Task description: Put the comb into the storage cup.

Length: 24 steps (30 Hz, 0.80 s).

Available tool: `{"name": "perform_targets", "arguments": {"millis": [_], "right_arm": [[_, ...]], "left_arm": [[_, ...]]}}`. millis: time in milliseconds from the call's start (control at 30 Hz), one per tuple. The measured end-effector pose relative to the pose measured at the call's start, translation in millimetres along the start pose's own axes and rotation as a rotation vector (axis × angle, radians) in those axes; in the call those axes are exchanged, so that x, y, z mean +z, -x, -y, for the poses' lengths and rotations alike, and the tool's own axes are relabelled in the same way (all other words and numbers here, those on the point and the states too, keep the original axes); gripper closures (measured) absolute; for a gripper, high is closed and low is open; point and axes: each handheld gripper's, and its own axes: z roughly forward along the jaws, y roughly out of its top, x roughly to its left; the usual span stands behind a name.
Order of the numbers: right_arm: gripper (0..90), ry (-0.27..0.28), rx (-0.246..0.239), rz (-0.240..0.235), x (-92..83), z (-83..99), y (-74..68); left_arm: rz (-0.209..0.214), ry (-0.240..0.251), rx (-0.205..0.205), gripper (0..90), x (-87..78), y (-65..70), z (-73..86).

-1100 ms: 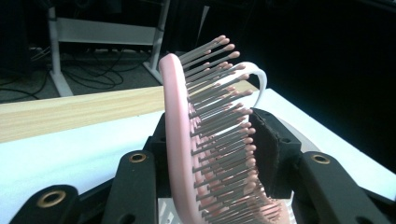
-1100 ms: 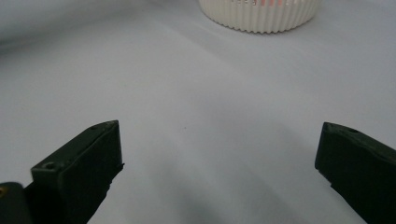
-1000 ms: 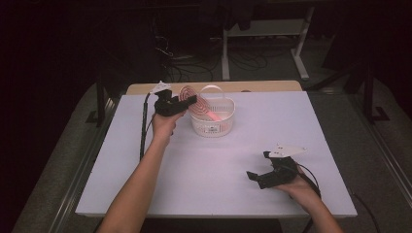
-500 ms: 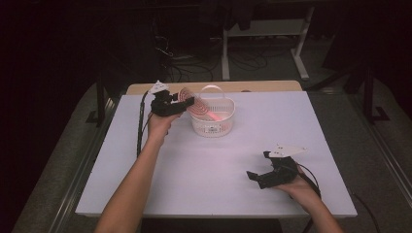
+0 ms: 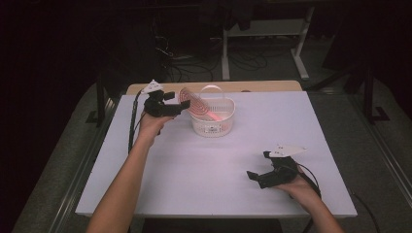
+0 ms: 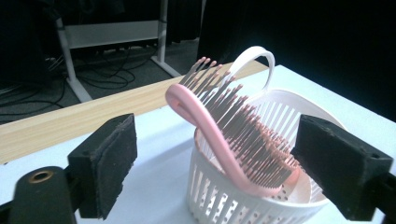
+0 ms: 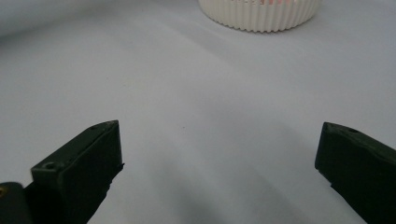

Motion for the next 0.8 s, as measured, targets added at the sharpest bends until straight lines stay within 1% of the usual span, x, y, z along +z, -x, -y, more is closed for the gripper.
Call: {"name": "perform_targets", "arguments": {"millis": [67,133,233,367,433,600,700,800], "right_arm": [[0.3,0.001,0.001,-0.001,0.6,0.0,0.6],[0.3,-0.002,0.001,-0.002,0.7,0.2,0.7],[0.3,0.001,0.001,-0.001,0.2,0.0,1.0],[0.2,-0.002,0.003,0.003,-0.3,0.2,1.1],[0.3,-0.002,0.004,0.005,-0.6,0.0,0.8],[0.3,0.002,-0.001,0.013,-2.2,-1.0,-1.2],[0.3,-0.002,-0.002,0.016,-2.1,-1.1,-1.6],[0.2,-0.005,-0.003,0.018,-1.8,-1.0,-1.6]], "left_arm": [[0.008,-0.005,0.007,9.4,-2.9,-1.2,0.2],[0.005,-0.020,0.023,4.6,-5.8,-2.0,0.8],[0.021,-0.036,0.037,0.2,-9.9,-2.7,2.1],[0.045,-0.049,0.063,0.0,-16.0,-2.6,5.1],[0.031,-0.067,0.060,0.0,-17.7,-1.3,6.4],[0.059,-0.089,0.074,0.0,-24.8,2.6,11.4],[0.076,-0.107,0.094,0.0,-30.4,6.5,14.7],[0.101,-0.109,0.114,0.0,-36.7,11.0,19.2]]}}
